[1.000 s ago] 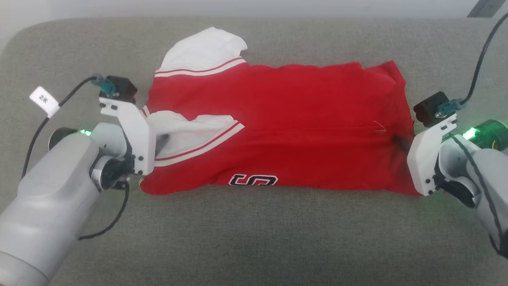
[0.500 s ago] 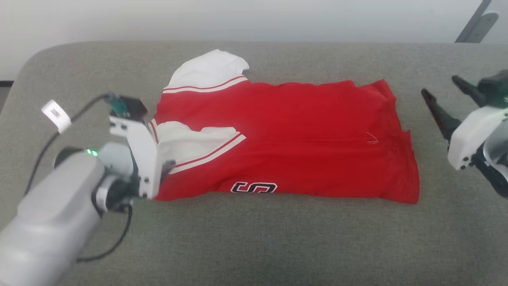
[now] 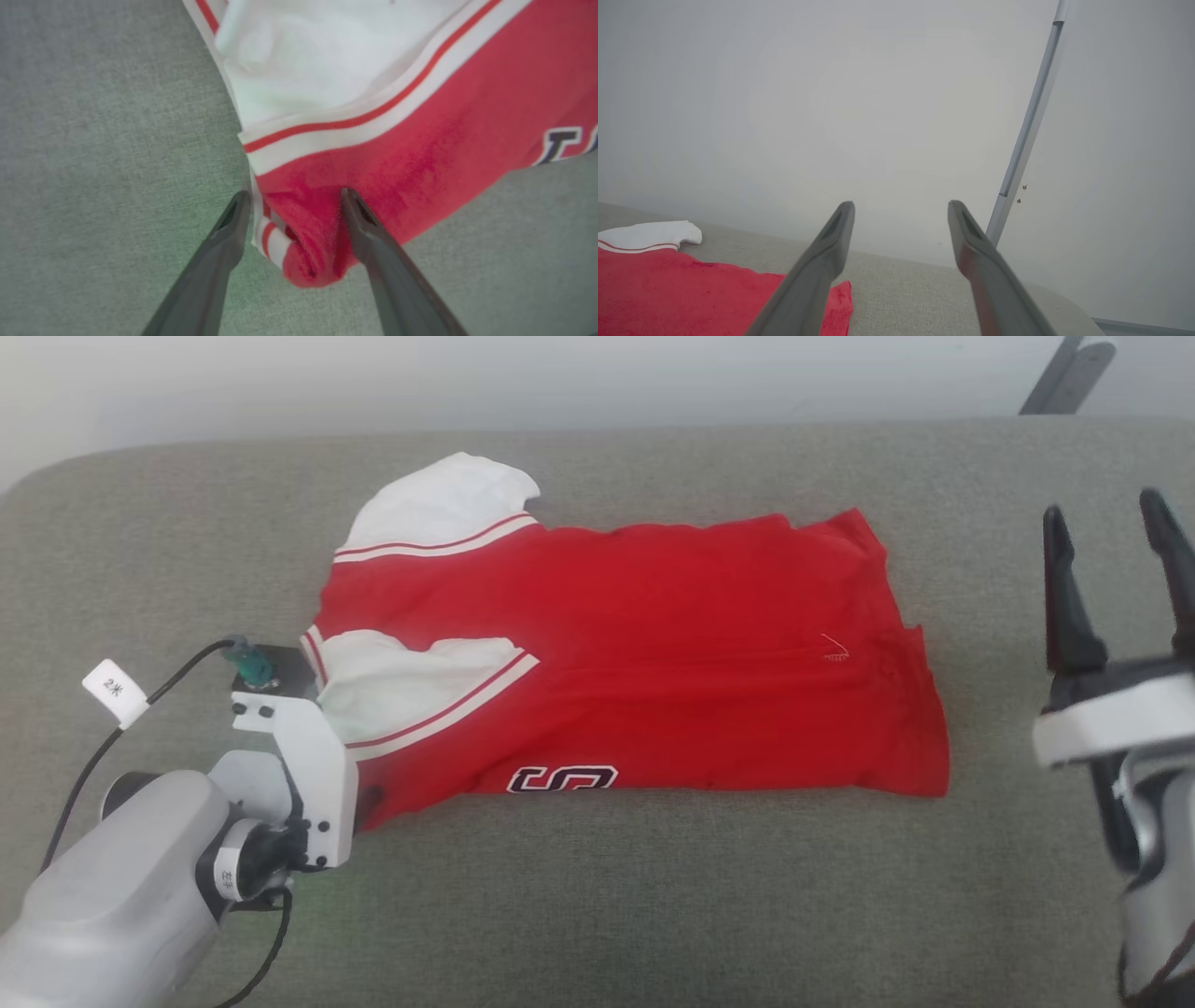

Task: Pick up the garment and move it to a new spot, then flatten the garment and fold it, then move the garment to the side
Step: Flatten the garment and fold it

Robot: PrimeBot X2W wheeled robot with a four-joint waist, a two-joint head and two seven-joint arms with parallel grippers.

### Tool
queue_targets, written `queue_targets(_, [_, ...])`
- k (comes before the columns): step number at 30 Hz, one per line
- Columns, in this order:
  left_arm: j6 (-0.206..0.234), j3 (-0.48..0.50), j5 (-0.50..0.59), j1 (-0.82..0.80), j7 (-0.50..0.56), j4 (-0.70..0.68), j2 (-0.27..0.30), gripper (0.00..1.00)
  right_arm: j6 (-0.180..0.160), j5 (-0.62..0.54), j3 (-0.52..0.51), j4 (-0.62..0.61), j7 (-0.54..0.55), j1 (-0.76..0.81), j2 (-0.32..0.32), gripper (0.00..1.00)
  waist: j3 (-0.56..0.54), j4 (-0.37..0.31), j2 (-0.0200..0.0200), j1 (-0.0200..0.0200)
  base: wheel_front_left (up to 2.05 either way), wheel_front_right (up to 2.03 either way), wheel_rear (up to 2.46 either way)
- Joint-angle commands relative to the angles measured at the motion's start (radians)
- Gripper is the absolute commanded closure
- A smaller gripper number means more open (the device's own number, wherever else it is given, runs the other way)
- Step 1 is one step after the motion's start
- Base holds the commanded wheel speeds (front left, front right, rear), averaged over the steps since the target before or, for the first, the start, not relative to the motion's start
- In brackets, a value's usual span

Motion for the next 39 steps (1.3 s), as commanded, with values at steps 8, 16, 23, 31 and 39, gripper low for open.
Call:
queue_targets(8, [-0.03, -0.002, -0.037, 0.002, 0.014, 0.1, -0.044, 0.88, -0.001, -0.044, -0.058, -0.136, 0.066, 0.114, 0.11, 0.0, 0.031, -0.022, 0.0, -0.0001, 0.0, 0.0, 0.0])
queue_targets(16, [-0.065, -0.007, -0.033, -0.027, -0.002, 0.144, -0.074, 1.0, -0.001, 0.045, -0.035, -0.108, 0.216, 0.138, 0.097, 0.0, 0.056, -0.007, 0.0, -0.0001, 0.0, 0.0, 0.0])
queue_targets(23, [-0.085, -0.014, -0.021, -0.053, -0.016, 0.164, -0.099, 1.0, -0.001, 0.166, 0.045, -0.04, 0.439, 0.147, 0.039, 0.0, 0.072, 0.022, 0.0, -0.0001, 0.0, 0.0, 0.0])
queue_targets(31, [-0.101, -0.023, -0.014, -0.07, -0.029, 0.168, -0.127, 1.0, -0.001, 0.245, 0.093, -0.005, 0.655, 0.157, -0.015, 0.0, 0.089, 0.053, 0.0, -0.0001, 0.0, 0.0, 0.0])
queue_targets(39, [-0.115, -0.026, -0.016, -0.078, -0.041, 0.175, -0.147, 1.0, -0.001, 0.271, 0.126, 0.044, 0.853, 0.134, -0.042, 0.86, 0.107, 0.079, 0.0, -0.0001, 0.0, 0.0, 0.0])
